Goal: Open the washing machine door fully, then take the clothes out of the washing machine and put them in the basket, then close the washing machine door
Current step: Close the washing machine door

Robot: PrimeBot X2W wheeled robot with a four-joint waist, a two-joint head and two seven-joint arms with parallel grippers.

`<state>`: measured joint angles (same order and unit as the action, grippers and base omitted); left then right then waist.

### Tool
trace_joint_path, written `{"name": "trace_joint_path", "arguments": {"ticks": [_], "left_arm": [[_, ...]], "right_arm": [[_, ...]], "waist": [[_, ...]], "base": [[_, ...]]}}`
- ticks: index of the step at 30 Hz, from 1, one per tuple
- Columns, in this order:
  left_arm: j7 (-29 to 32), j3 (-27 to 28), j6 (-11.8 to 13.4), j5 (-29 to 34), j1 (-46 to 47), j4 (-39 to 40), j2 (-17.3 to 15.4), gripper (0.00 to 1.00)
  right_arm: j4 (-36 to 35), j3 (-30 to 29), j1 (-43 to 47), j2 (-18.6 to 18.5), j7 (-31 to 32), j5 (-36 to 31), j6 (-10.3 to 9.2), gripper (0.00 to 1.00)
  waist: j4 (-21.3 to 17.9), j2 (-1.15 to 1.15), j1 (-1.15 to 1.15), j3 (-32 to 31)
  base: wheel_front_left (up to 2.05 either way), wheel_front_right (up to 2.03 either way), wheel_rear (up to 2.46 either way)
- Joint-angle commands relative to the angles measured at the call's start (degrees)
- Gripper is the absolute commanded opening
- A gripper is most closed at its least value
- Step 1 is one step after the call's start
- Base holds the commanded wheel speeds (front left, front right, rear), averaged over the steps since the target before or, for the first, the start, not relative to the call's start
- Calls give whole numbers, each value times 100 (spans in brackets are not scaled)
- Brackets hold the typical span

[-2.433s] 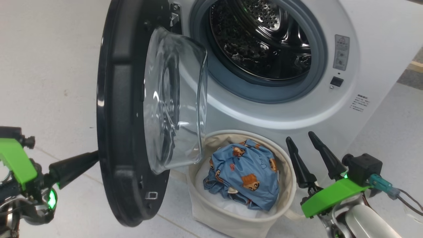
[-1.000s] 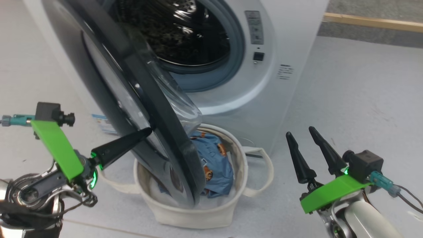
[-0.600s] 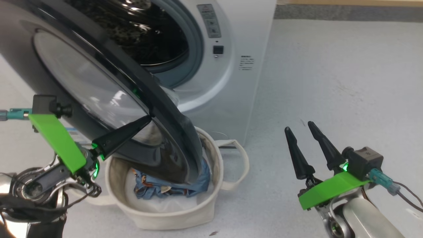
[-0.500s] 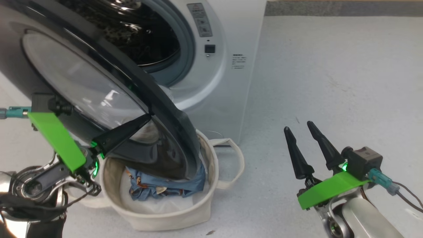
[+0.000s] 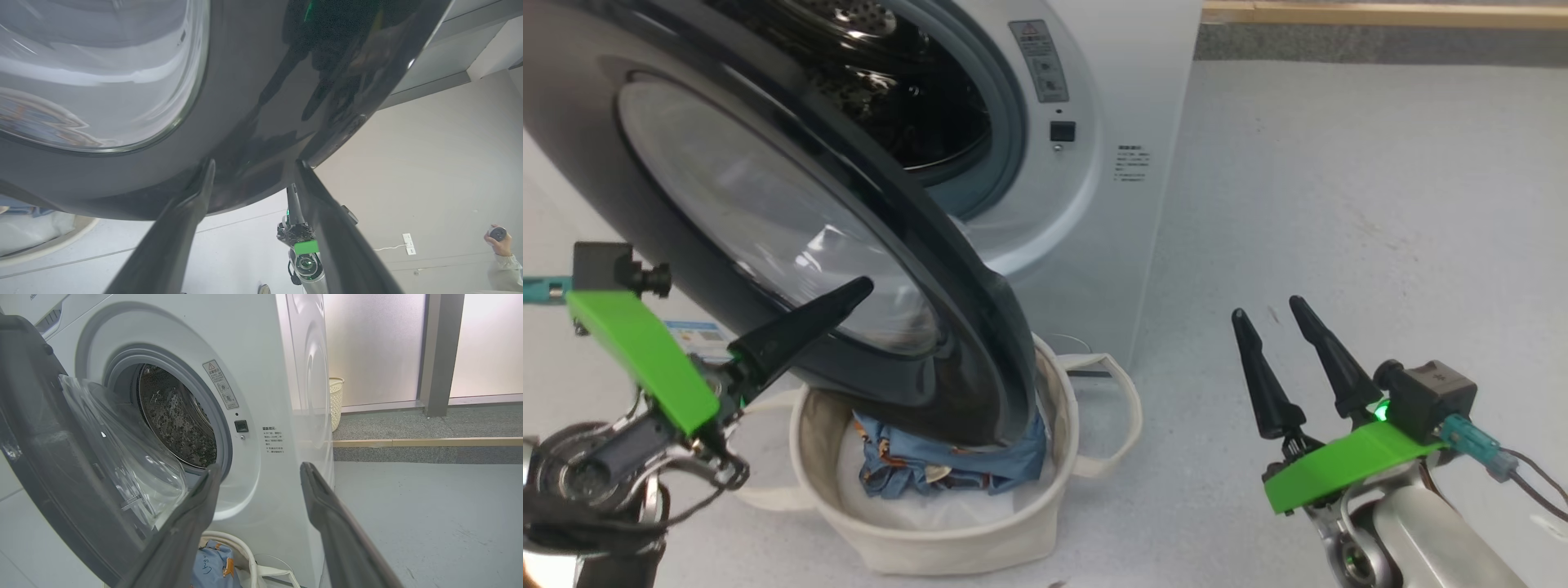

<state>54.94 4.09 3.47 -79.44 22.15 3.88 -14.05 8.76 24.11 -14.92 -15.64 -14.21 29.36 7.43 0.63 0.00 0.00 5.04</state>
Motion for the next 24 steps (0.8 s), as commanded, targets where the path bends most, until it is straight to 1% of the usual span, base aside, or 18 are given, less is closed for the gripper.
{"name": "trace_joint_path", "arguments": {"ticks": [1,3,5,6,8,10,12,13,16,19,21,24], "left_arm": [[-99,259,-128,184,52,170,-286,100],[-308,266,-361,444,-59,179,-361,100],[-638,265,-681,792,-160,171,-422,100],[-638,265,-681,792,-160,171,-422,100],[-1057,265,-908,1124,-242,158,-434,100],[-1474,168,-1040,1443,-329,197,-474,100],[-1973,-17,-1085,1796,-427,303,-592,100],[-2215,-216,-1089,1937,-474,428,-715,100],[-3186,-836,-1092,2420,-654,603,-1217,100],[-4220,-1271,-1093,2738,-781,400,-1616,100],[-4836,-1475,-1094,2803,-838,150,-1757,100],[-5543,-1771,-1094,2876,-898,-316,-1907,100]], "right_arm": [[-180,9,-46,-86,-70,43,6,100],[-190,-11,-16,-117,-71,53,6,100],[-207,-40,9,-147,-72,62,6,100],[-207,-40,9,-147,-72,62,6,100],[-226,-62,35,-175,-72,66,6,100],[-240,-77,62,-204,-73,70,6,100],[-257,-88,87,-230,-72,74,6,100],[-271,-93,96,-240,-67,75,6,100],[-307,-126,123,-267,-51,73,6,100],[-348,-148,149,-285,-23,64,6,100],[-379,-169,175,-293,-7,55,6,100],[-411,-217,226,-289,6,38,6,100]], "waist": [[118,0,0,-75],[199,0,0,-116],[274,0,0,-158],[274,0,0,-158],[338,0,0,-202],[391,0,0,-243],[427,0,0,-284],[436,0,0,-289],[466,0,0,-315],[469,0,0,-337],[463,0,0,-342],[444,0,0,-354]], "base": [[0,0,0],[0,0,0],[0,0,0],[0,0,0],[0,0,0],[0,0,0],[0,0,0],[0,0,0],[0,0,0],[0,0,0],[0,0,0],[0,0,0]]}}
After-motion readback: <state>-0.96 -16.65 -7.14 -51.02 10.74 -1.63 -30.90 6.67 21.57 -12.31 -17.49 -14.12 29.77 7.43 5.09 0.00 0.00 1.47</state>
